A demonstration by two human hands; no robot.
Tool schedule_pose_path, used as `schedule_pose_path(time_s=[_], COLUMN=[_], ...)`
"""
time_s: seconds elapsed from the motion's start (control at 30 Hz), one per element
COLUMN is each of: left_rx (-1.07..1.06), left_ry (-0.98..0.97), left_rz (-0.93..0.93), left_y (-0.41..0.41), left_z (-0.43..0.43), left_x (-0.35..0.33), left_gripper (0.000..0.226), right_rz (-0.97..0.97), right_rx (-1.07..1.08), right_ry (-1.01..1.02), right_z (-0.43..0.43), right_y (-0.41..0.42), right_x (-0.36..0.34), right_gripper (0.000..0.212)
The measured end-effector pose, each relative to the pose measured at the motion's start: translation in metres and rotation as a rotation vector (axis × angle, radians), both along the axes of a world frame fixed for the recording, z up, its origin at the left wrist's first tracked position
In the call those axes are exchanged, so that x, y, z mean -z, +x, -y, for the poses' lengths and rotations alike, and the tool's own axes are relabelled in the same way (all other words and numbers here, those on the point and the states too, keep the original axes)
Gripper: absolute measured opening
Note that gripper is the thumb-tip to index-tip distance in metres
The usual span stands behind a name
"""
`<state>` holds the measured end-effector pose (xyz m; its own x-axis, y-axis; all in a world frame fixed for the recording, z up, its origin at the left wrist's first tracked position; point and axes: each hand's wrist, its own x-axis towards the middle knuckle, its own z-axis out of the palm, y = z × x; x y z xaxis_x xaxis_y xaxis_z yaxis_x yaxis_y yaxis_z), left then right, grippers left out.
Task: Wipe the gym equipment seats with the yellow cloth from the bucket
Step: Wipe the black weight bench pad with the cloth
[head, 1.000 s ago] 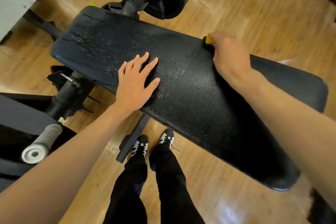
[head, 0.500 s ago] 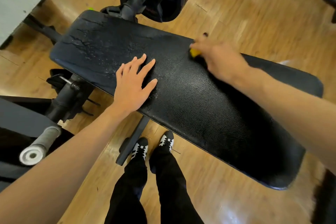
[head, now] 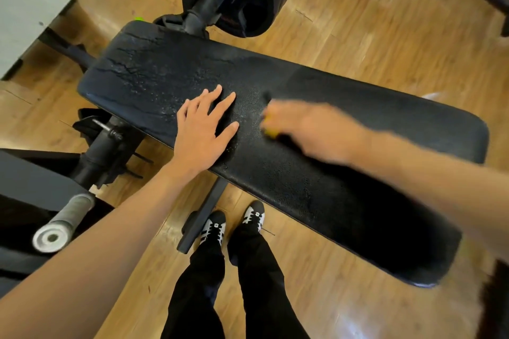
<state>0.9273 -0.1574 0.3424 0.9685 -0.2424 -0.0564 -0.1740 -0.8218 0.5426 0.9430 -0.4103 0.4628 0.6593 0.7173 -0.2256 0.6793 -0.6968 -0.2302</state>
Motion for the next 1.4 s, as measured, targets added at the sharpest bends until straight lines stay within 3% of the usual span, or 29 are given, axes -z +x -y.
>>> schedule_pose_path(time_s=[0.1, 0.2, 0.27, 0.37, 0.43, 0.5, 0.63, 0.7, 0.77, 0.87, 0.93, 1.0, 1.07, 1.2, 1.3, 1.33, 1.4], left_rx=[-0.005, -0.004, -0.001, -0.003, -0.005, -0.002, -0.009, -0.013, -0.014, -0.016, -0.017, -0.018, -0.019, -0.016, -0.01, -0.01, -0.01], left_ry=[-0.019, -0.016, -0.01, -0.002, -0.005, -0.01, -0.036, -0.036, -0.039, -0.038, -0.036, -0.037, -0.04, -0.052, -0.054, -0.053, -0.048], left_rz=[0.002, -0.001, -0.012, -0.008, -0.002, 0.008, 0.011, 0.019, 0.012, 0.002, -0.001, -0.008, -0.005, 0.002, 0.007, 0.008, 0.011], left_y=[0.0, -0.002, -0.002, -0.002, -0.001, -0.001, 0.0, -0.001, -0.002, -0.001, -0.001, -0.002, -0.001, -0.001, 0.0, -0.001, -0.001], left_z=[0.001, 0.0, 0.0, 0.0, 0.001, -0.001, 0.0, -0.001, -0.001, 0.0, 0.0, 0.0, 0.001, 0.0, -0.002, -0.001, -0.001], left_x=[0.0, 0.001, 0.0, 0.001, 0.002, 0.002, 0.004, 0.005, 0.005, 0.004, 0.002, 0.001, 0.0, 0.002, 0.003, 0.003, 0.004], left_gripper=[0.062, 0.061, 0.062, 0.062, 0.061, 0.061, 0.061, 0.061, 0.061, 0.061, 0.061, 0.062, 0.062, 0.061, 0.061, 0.061, 0.061], right_rz=[0.045, 0.095, 0.048, -0.096, -0.111, -0.104, 0.025, 0.119, 0.216, 0.018, -0.128, -0.153, -0.127, -0.038, 0.131, 0.156, 0.11], right_rx=[0.379, 0.525, 0.387, 0.149, -0.037, -0.126, 0.274, 0.522, 0.607, 0.418, 0.165, -0.216, -0.287, 0.192, 0.626, 0.644, 0.483], right_ry=[-0.035, 0.002, 0.062, 0.104, 0.035, -0.049, -0.051, -0.101, -0.082, -0.03, -0.032, -0.045, -0.042, -0.062, -0.093, -0.066, 0.016], right_z=[0.036, 0.004, -0.025, -0.041, -0.023, 0.002, 0.06, 0.058, 0.036, -0.01, -0.021, -0.002, 0.032, 0.068, 0.041, 0.024, -0.012], right_y=[0.057, 0.018, -0.046, -0.111, -0.1, -0.06, 0.032, 0.038, 0.004, -0.071, -0.11, -0.104, -0.061, 0.029, 0.013, -0.008, -0.063], right_x=[0.002, 0.007, 0.009, -0.001, -0.01, -0.016, -0.02, -0.015, -0.001, 0.009, -0.003, -0.022, -0.024, -0.022, -0.016, -0.011, -0.006], right_gripper=[0.052, 0.044, 0.042, 0.062, 0.068, 0.061, 0.053, 0.051, 0.052, 0.04, 0.045, 0.058, 0.061, 0.051, 0.053, 0.051, 0.047])
